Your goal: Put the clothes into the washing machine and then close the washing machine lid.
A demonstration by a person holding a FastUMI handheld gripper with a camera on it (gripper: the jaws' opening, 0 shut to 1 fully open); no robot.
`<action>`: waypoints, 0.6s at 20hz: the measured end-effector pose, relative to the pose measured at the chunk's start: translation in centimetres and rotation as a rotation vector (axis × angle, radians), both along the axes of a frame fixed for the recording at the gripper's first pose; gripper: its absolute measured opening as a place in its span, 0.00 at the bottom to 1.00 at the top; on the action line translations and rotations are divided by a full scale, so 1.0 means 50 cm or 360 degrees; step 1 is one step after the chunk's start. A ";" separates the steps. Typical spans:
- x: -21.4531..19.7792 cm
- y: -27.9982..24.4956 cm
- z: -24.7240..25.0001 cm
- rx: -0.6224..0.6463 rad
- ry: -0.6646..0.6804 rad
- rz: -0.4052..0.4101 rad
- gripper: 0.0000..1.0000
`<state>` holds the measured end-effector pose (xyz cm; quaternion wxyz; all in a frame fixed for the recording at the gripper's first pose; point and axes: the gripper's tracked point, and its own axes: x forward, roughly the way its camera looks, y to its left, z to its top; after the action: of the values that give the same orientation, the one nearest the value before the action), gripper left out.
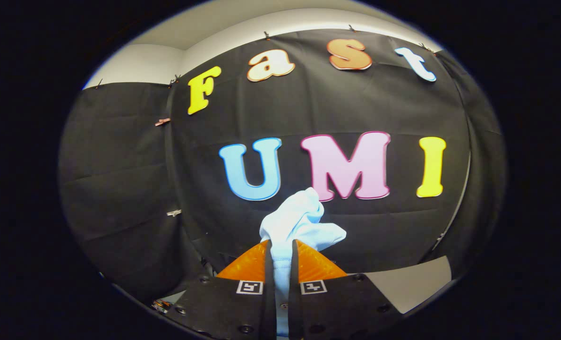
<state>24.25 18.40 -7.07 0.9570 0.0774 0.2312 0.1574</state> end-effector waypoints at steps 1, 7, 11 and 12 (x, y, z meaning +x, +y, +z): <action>0.000 0.034 -0.013 0.0020 0.0011 0.0048 0.14; 0.015 0.178 -0.160 0.0106 0.0077 0.0221 0.14; 0.005 0.243 -0.302 0.0117 0.0208 0.0321 0.14; 0.006 0.252 -0.337 0.0111 0.0226 0.0342 0.14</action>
<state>24.56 31.00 -23.91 0.9125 0.0964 0.2996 0.2611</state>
